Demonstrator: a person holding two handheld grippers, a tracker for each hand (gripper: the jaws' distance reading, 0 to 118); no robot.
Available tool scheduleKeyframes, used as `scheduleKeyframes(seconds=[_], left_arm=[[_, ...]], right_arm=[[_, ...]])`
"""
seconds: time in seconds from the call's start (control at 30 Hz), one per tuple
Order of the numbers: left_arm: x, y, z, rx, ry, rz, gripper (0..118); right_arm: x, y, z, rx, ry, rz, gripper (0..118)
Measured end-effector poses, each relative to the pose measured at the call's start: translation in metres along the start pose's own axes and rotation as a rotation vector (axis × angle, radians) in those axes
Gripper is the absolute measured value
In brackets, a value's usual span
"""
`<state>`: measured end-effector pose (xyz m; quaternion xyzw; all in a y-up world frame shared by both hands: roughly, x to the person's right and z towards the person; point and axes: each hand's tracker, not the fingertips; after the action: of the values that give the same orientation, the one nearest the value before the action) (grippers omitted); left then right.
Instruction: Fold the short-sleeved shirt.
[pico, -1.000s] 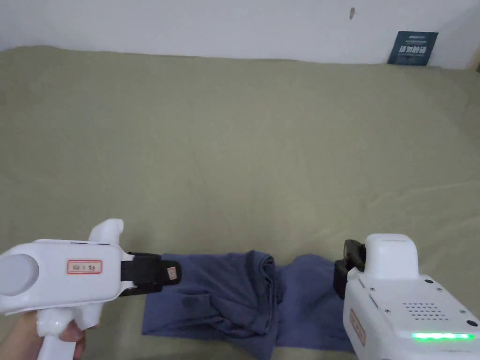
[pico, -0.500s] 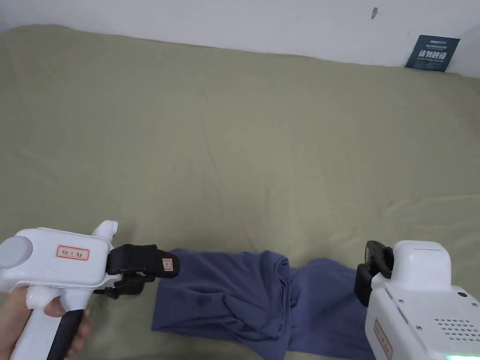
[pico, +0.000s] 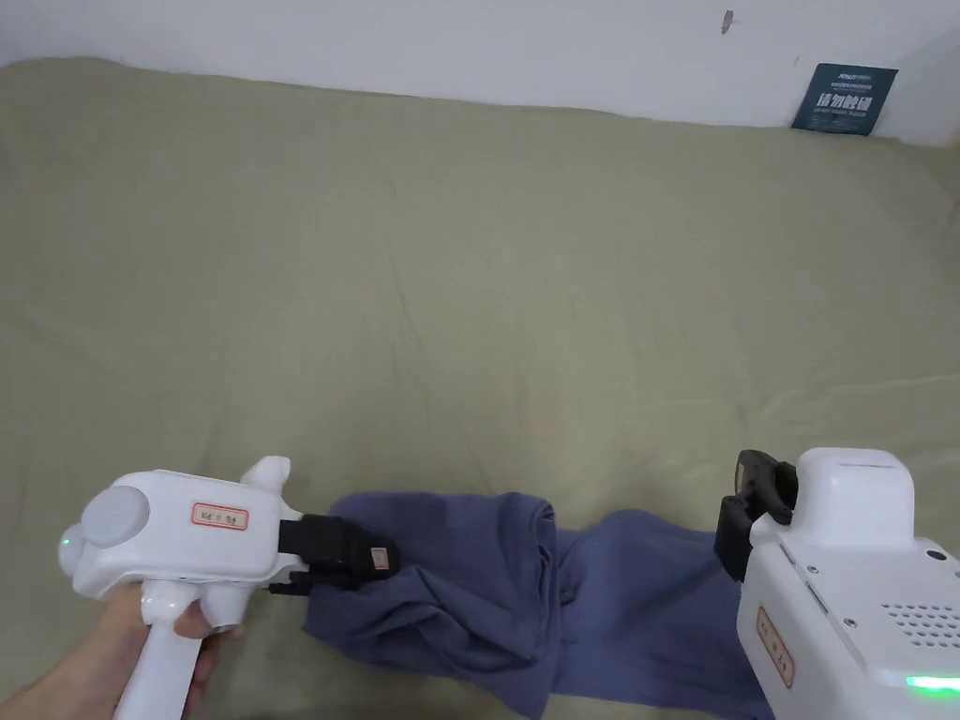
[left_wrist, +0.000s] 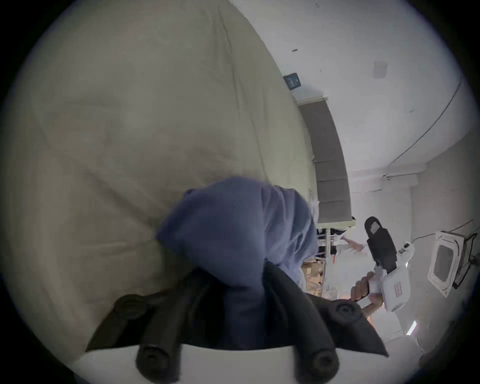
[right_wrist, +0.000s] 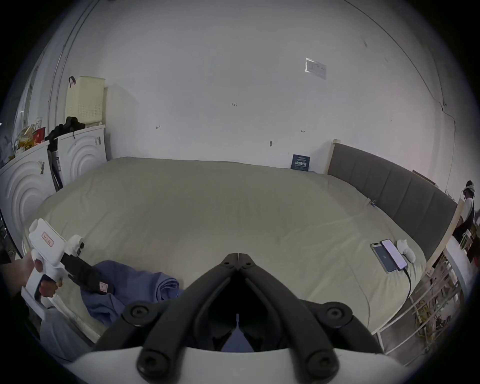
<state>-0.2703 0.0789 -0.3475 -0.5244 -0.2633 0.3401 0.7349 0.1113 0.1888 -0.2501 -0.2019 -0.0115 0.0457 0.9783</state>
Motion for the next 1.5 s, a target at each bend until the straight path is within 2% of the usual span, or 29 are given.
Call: scheduleKeyframes(seconds=[0.1,0.23,0.3,0.43,0.5,0.73,0.93,1.07,1.17,1.2,1.23,1.27,1.37,1.4,1.43,1.47,1.5], left_arm=[[0.004,-0.004,0.044,0.076,0.016,0.011,14],[-0.005,-0.011,0.122,0.221,0.127,0.051,14],[-0.005,-0.018,0.163,0.265,0.214,0.021,14],[0.004,-0.02,0.198,0.274,0.35,0.005,14],[0.018,-0.017,0.193,0.251,0.397,-0.032,14],[0.09,-0.011,0.13,0.164,0.364,-0.134,14],[0.138,-0.011,0.038,0.076,0.452,-0.231,14],[0.142,-0.015,-0.029,0.013,0.501,-0.261,14],[0.139,-0.023,-0.073,0.0,0.548,-0.319,41],[0.136,-0.023,-0.084,-0.035,0.514,-0.334,68],[0.134,-0.023,-0.089,-0.043,0.504,-0.312,113],[0.137,-0.026,-0.088,-0.008,0.467,-0.299,118],[0.138,-0.024,-0.063,0.049,0.429,-0.281,107],[0.141,-0.024,-0.046,0.065,0.377,-0.272,99],[0.139,-0.025,-0.032,0.083,0.331,-0.268,78],[0.135,-0.024,-0.017,0.107,0.286,-0.26,52],[0.13,-0.024,-0.005,0.136,0.248,-0.242,17]], right_arm=[[0.001,0.006,-0.002,0.015,0.012,-0.002,0],[-0.004,0.013,-0.004,0.038,0.036,-0.008,0],[-0.008,0.017,-0.004,0.051,0.057,0.0,0],[-0.017,0.024,-0.003,0.072,0.079,0.009,0],[-0.02,0.026,-0.003,0.077,0.088,0.007,0],[-0.02,0.02,0.002,0.068,0.091,0.018,0],[-0.009,0.013,0.001,0.049,0.075,0.012,0],[-0.002,0.011,-0.004,0.041,0.063,0.004,0],[0.001,0.008,-0.006,0.03,0.055,-0.009,0],[0.003,0.007,-0.006,0.027,0.053,-0.012,0],[0.004,0.006,-0.006,0.023,0.05,-0.013,0],[0.005,0.005,-0.006,0.019,0.047,-0.012,0],[0.008,0.002,-0.005,0.013,0.042,-0.016,0],[0.009,0.002,-0.006,0.009,0.042,-0.018,0],[0.009,0.001,-0.006,0.007,0.043,-0.022,0],[0.009,0.001,-0.006,0.006,0.044,-0.027,0],[0.009,0.001,-0.006,0.005,0.045,-0.032,0]])
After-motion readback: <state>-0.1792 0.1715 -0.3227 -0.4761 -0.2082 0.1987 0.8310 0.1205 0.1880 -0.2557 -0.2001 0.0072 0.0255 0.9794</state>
